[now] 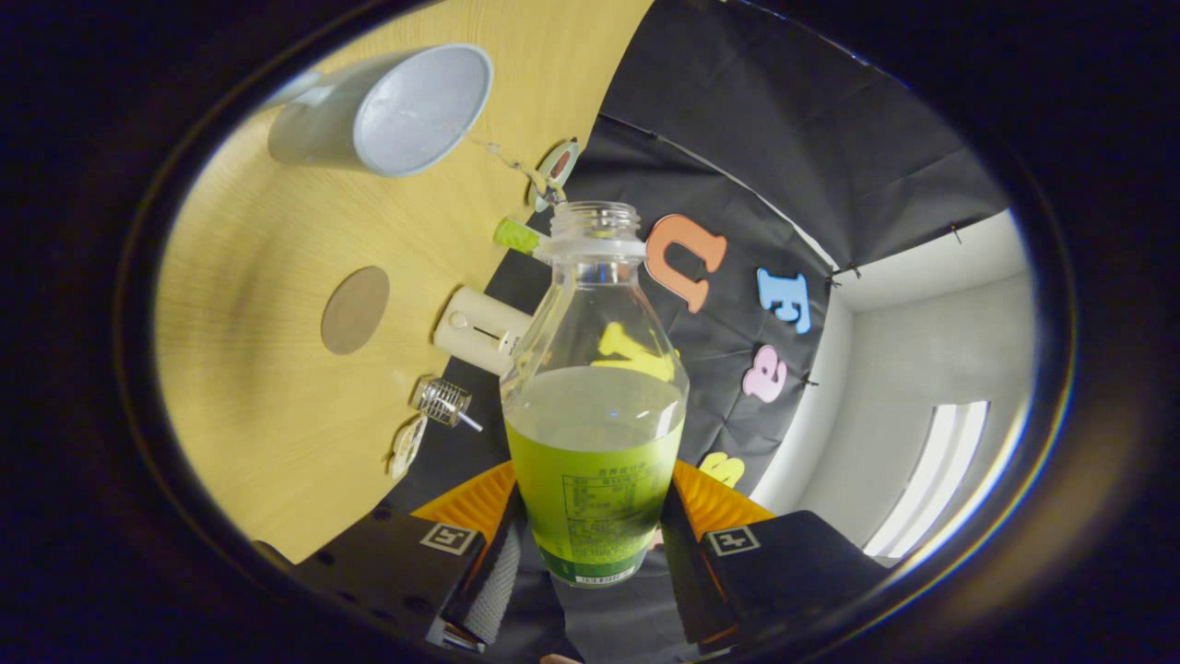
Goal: Take the bottle from table, then pour the juice into the cup, finally place the bottle on the coaster
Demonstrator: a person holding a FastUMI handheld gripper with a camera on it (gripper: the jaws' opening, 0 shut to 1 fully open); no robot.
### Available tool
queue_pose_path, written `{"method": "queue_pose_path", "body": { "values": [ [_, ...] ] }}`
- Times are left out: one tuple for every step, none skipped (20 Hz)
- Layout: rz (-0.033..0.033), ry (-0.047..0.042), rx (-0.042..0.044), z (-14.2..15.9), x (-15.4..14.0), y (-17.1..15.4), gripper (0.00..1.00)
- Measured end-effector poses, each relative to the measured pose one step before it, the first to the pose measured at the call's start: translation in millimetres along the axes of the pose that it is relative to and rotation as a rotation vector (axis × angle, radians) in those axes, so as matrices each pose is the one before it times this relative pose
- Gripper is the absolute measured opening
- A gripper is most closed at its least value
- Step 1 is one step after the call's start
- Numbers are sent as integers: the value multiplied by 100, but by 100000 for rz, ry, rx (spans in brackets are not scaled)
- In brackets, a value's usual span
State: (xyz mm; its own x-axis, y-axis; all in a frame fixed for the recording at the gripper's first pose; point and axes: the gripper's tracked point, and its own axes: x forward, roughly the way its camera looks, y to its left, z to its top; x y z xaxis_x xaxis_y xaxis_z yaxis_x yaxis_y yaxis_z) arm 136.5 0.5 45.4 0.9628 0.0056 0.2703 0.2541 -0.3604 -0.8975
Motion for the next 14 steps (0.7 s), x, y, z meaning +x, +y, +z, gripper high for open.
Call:
{"method": "queue_pose_path", "body": {
  "values": [
    [-391, -95, -919, -32, 56, -250, 76],
    [-46, -171, -834, -3, -150, -57, 76],
    [-224, -42, -1076, 79, 106, -95, 76],
    [-859, -407, -1233, 10, -95, -228, 76],
    [-1127, -407, -1481, 63, 69, -237, 76],
    [-748, -349, -725, 50, 90, -221, 76],
    [-146, -361, -329, 41, 264, -23, 76],
    [-250, -370, -588, 153, 200, -145, 76],
    [-308, -405, -816, 131, 248, -191, 76],
    [-202, -282, -622, 76, 74, -64, 76],
    [31, -549, -288, 128, -93, -18, 76],
    [82, -497, -633, 84, 133, -76, 76],
    [-271, -81, -1154, -14, 38, -256, 76],
    [-742, -666, -784, 138, -56, -368, 76]
  ]
}}
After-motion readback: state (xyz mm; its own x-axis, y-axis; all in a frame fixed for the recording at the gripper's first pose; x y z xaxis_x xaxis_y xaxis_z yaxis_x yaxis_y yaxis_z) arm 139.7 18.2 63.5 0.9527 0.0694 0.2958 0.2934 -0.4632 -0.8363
